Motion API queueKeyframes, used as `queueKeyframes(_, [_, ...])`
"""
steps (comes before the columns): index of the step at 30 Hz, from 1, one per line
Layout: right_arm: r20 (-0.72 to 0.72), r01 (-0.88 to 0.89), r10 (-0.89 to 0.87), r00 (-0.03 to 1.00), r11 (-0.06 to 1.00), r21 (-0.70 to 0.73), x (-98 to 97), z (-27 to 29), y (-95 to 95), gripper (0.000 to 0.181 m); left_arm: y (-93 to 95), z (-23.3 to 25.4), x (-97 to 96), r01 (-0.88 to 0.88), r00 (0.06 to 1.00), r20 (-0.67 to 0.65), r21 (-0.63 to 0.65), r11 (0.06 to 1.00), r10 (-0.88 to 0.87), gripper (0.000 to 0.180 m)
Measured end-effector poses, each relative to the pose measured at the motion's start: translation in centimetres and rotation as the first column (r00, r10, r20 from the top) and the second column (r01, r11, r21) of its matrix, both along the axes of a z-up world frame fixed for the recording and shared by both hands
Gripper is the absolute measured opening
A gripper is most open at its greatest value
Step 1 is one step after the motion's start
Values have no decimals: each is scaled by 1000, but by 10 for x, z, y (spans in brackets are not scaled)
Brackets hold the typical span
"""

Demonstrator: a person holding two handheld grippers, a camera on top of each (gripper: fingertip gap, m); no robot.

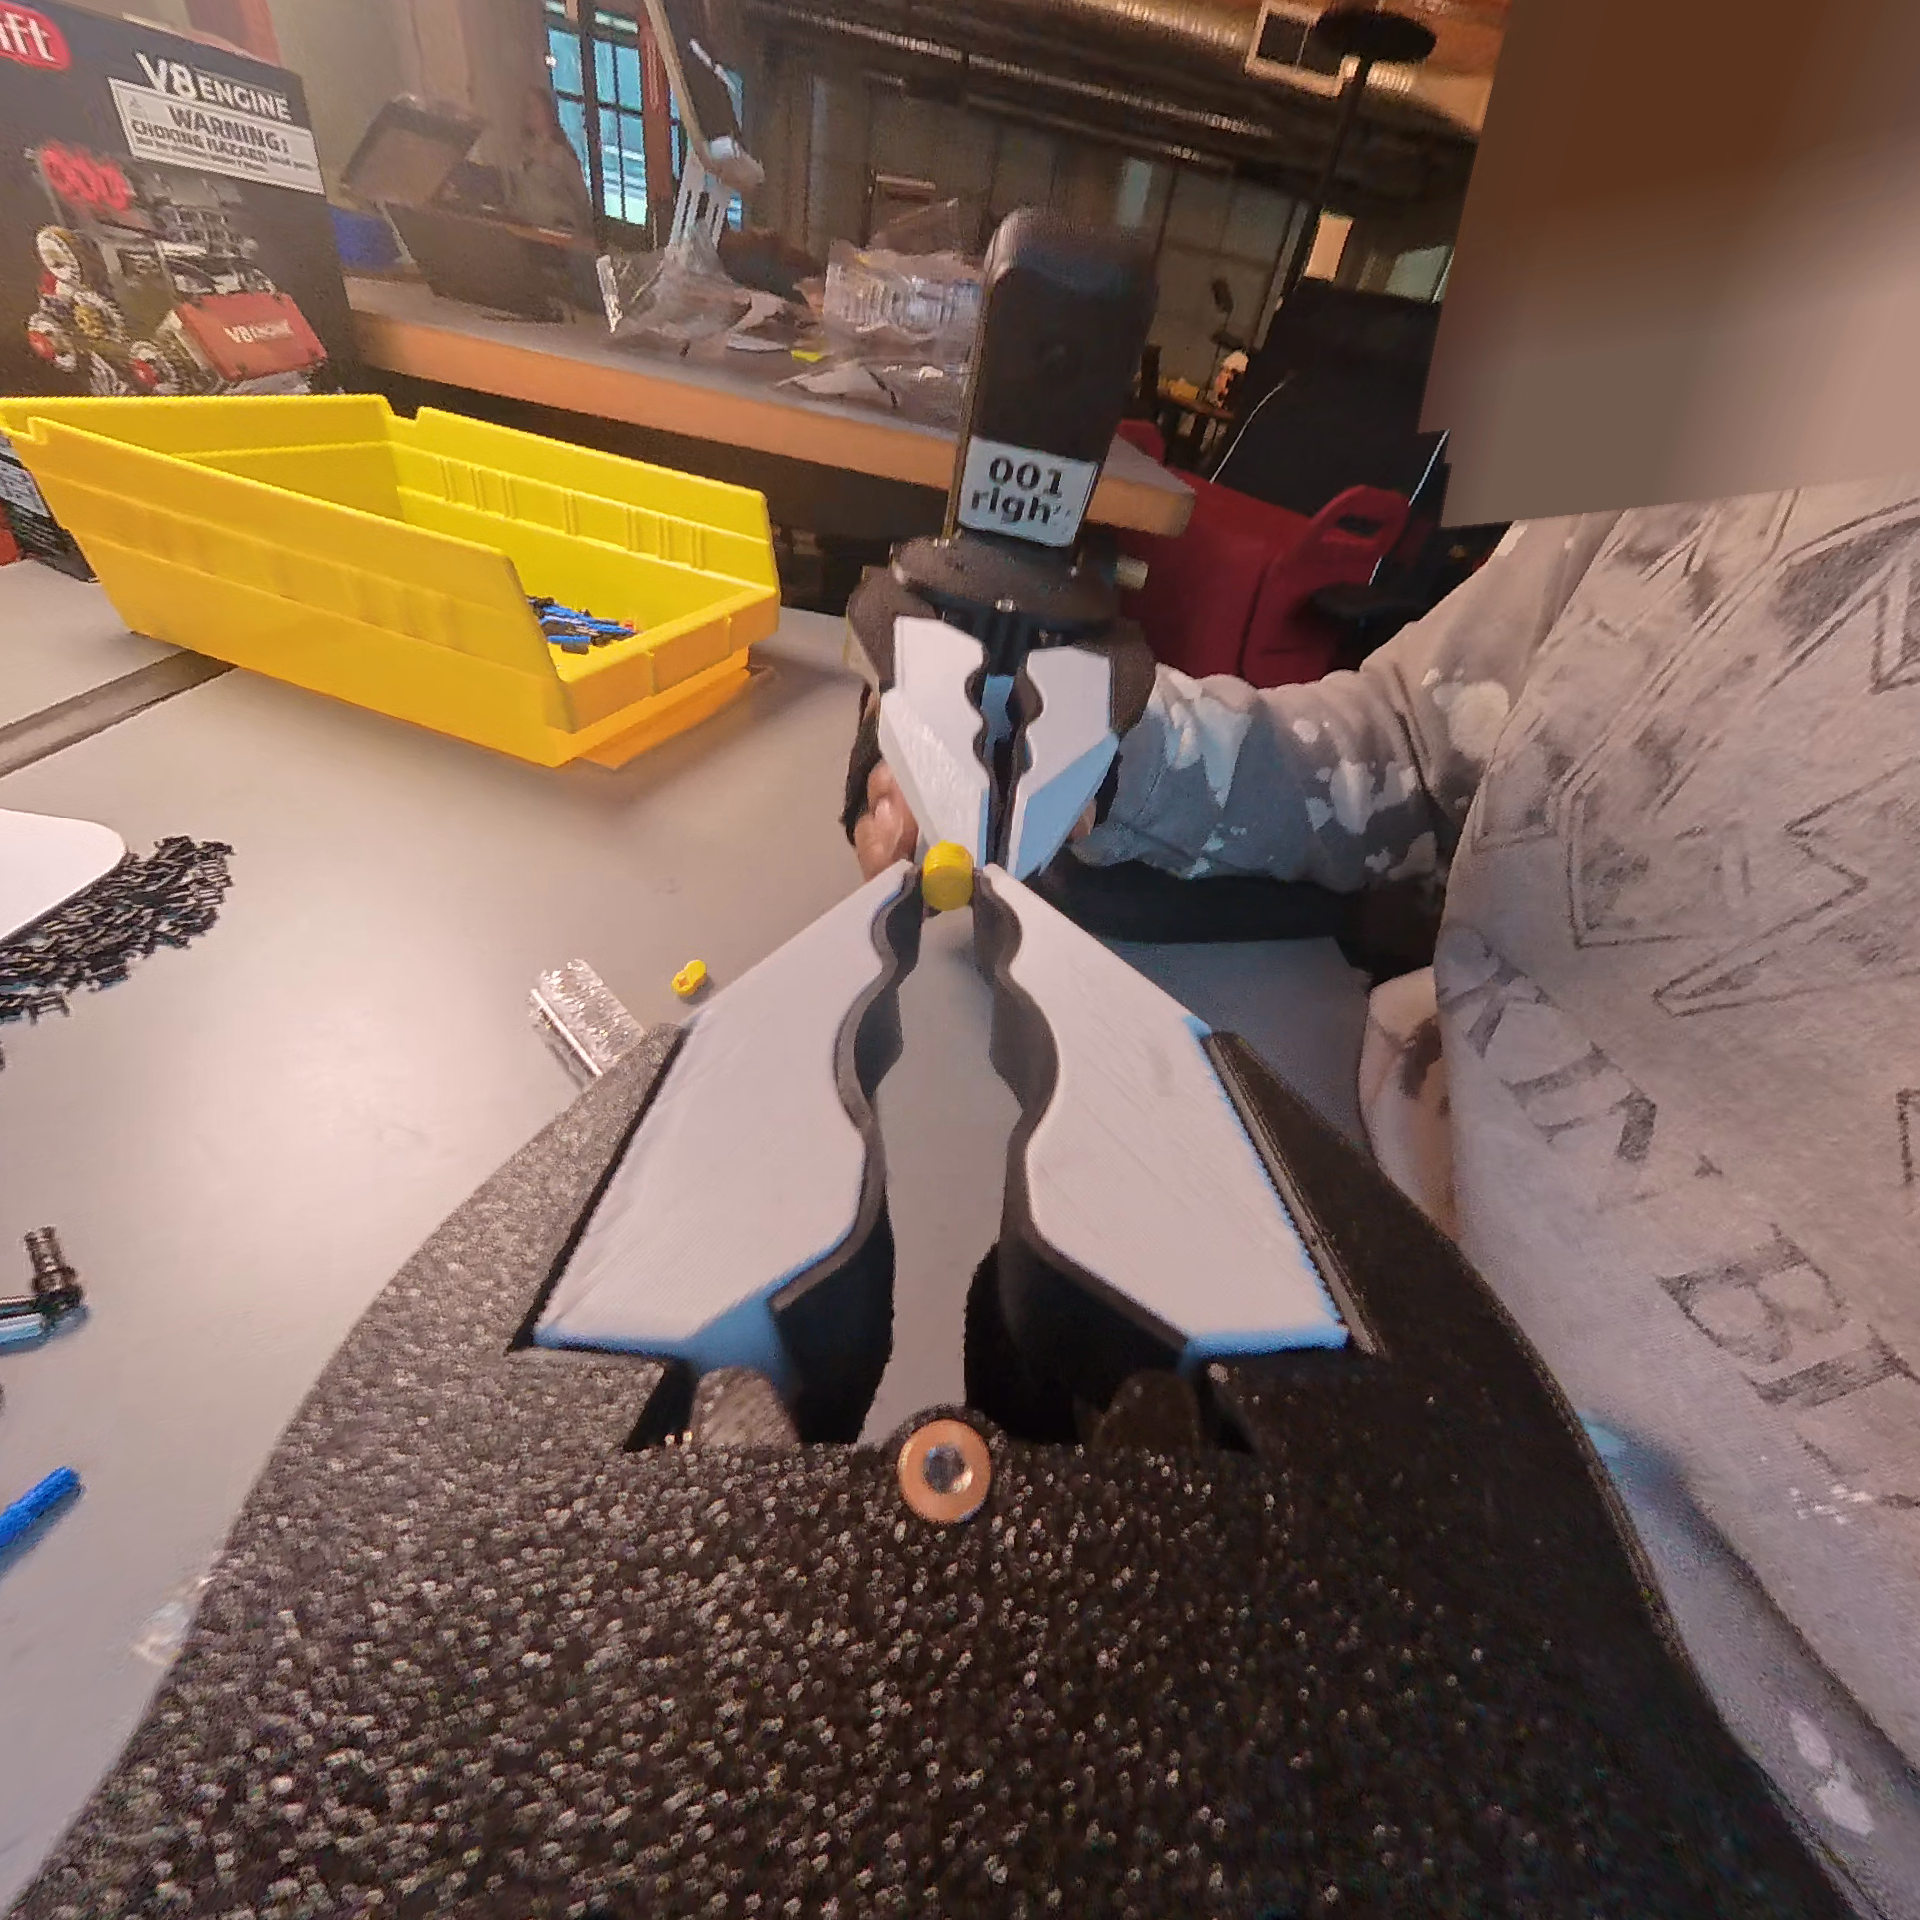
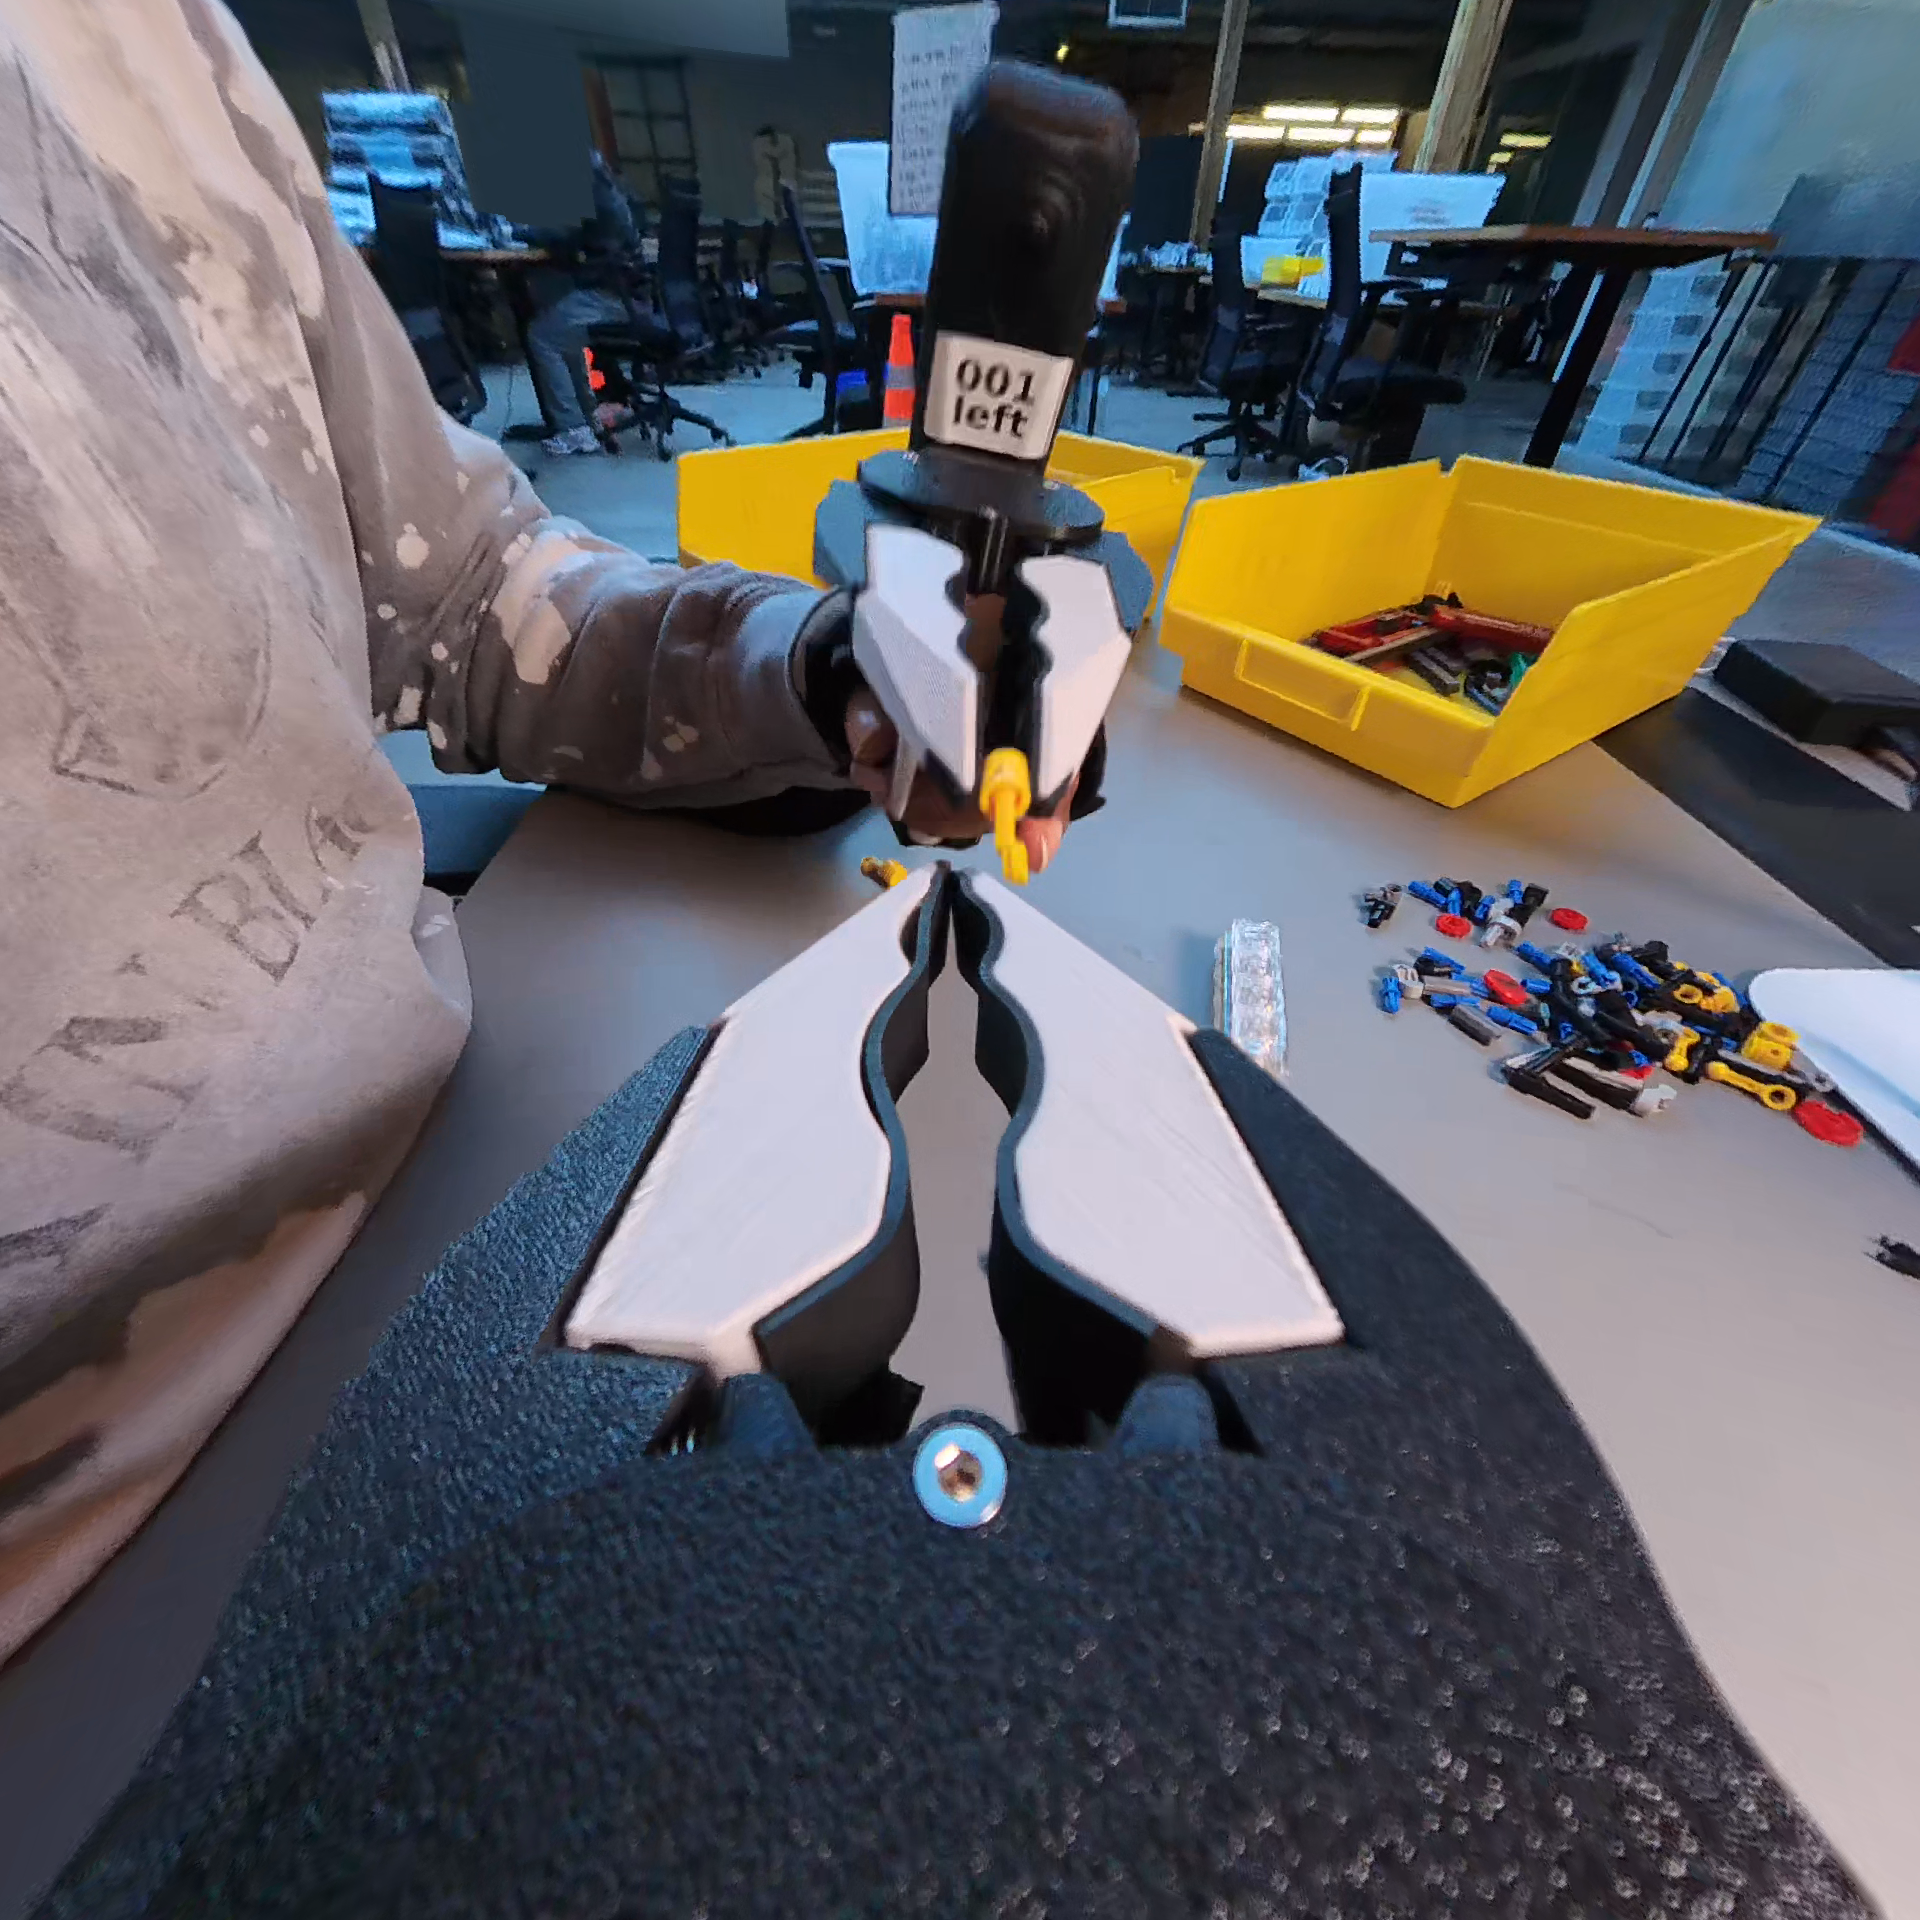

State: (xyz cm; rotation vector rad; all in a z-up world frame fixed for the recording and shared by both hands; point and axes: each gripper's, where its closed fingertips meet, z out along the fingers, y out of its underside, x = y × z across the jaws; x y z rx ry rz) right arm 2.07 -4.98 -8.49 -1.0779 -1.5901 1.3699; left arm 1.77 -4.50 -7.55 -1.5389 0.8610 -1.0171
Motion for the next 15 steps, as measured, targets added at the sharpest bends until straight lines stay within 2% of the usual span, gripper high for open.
queueKeyframes(4, [0, 57, -57, 998, 998, 10, 1, 3, 12, 0, -1, -5, 2, -2, 1000, -31, 5, 1000, 2, 7])
queueKeyframes(8, [28, 66, -66, 997, 998, 23, 1, -4, 13, 13, -2, -3, 3, 6, 1000, -19, 5, 1000, -6, 7])
queueKeyframes(10, [17, 19, -19, 1000, 999, 31, 1, -2, 2, 4, -2, -6, 3, 7, 999, -35, 6, 1000, -6, 7])
queueKeyframes(13, [-1, 11, -11, 1000, 999, 45, 8, 4, 6, 0, 0, -9, 0, -9, 997, -73, 0, 1000, 9, 7])
queueKeyframes(15, [-32, 100, -99, 995, 995, 28, 17, 13, 30, 1, 8, -21, -12, -60, 986, -160, -31, 998, 55, 8])
